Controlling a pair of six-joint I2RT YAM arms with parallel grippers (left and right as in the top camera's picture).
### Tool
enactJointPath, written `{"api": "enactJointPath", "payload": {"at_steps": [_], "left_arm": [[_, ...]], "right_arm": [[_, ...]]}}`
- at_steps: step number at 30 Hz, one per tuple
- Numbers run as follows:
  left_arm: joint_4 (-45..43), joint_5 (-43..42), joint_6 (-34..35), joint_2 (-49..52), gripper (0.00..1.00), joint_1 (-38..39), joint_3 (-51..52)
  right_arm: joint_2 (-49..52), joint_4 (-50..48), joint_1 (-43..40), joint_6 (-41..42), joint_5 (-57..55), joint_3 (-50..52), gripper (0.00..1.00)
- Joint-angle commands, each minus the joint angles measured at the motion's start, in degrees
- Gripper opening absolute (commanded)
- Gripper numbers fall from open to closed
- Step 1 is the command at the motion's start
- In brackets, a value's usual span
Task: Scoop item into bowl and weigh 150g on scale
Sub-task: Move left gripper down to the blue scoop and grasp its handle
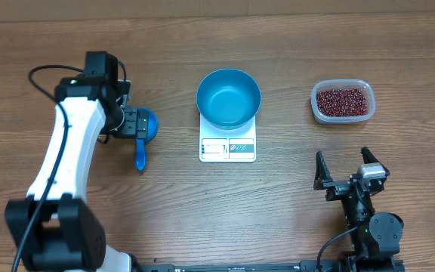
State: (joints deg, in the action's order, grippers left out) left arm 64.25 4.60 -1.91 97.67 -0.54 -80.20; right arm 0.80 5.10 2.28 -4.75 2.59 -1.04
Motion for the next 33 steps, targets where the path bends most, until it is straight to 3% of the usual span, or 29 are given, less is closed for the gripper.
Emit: {"api": "enactJointPath", "payload": {"at_steps": [1, 10, 33], "left_arm": [[-0.7, 0.7, -0.83, 3.37, 0.99, -0.61, -1.44], [-4.48, 0.22, 0.31, 8.83, 1.0, -2.51, -1.42], [-9.42, -3.17, 2.8, 9.18, 0.99, -4.28, -1.27]], "right_arm": [[-0.57, -0.44, -0.11, -0.7, 0.04, 0.59, 1.0], [-0.57, -0.44, -0.11, -0.7, 0.04, 0.59, 1.0], [-0.57, -0.44, -0.11, -0.7, 0.04, 0.59, 1.0]]}}
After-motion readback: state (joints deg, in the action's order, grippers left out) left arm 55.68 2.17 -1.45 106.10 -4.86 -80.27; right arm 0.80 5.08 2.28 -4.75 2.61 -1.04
